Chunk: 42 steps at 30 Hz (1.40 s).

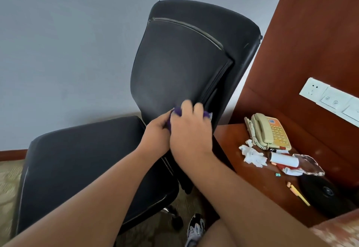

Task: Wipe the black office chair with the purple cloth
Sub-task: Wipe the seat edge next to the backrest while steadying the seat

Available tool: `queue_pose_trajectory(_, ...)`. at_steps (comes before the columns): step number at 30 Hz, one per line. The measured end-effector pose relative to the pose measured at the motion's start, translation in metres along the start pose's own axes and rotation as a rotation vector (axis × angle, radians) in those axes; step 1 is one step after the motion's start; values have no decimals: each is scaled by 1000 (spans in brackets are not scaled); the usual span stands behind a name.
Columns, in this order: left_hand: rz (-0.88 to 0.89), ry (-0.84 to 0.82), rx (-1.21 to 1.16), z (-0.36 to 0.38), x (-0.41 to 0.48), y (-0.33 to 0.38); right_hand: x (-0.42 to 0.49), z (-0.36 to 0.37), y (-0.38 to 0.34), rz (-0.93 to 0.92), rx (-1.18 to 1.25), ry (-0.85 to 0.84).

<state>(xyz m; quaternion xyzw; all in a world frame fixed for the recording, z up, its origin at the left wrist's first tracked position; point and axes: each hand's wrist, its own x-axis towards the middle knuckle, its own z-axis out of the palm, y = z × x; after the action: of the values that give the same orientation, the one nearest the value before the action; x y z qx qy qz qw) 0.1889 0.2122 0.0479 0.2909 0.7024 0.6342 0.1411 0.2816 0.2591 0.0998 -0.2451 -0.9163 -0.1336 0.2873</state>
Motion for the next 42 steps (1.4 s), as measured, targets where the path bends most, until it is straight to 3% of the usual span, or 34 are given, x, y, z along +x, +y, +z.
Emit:
queue_pose_trajectory(7,-71,-66,-166,-17,16,-3,-7,-6,1,-169,10,-243)
queue_pose_trajectory(11,21,-141,-86,-18,31,-14,47,-39,29,15,53,128)
queue_pose_trajectory(14,0,-123,-54,-16,31,-21,73,-38,40,58,-67,183)
queue_pose_trajectory(18,73,-110,70,-15,27,-10,26,9,13,-356,-198,-61)
queue_pose_trajectory(21,56,-144,113,-23,29,-5,-15,26,13,-480,-157,-290)
queue_pose_trajectory(23,74,-162,195,-25,31,-4,-19,23,21,-501,-120,-341)
queue_pose_trajectory(25,106,-154,242,-24,31,-6,-1,14,38,-425,-46,-176)
queue_pose_trajectory(28,111,-155,243,-22,30,-11,46,-6,80,-192,153,220)
queue_pose_trajectory(30,108,-141,248,-20,32,-15,68,-16,96,-79,211,348)
queue_pose_trajectory(33,123,-116,302,-18,32,-12,55,13,87,-104,203,309)
queue_pose_trajectory(38,184,-134,448,-16,34,-5,-24,83,75,-315,274,42)
queue_pose_trajectory(40,178,-122,464,-14,35,-3,-18,78,81,-295,315,83)
queue_pose_trajectory(42,158,-110,471,-12,35,-3,15,53,88,-150,401,278)
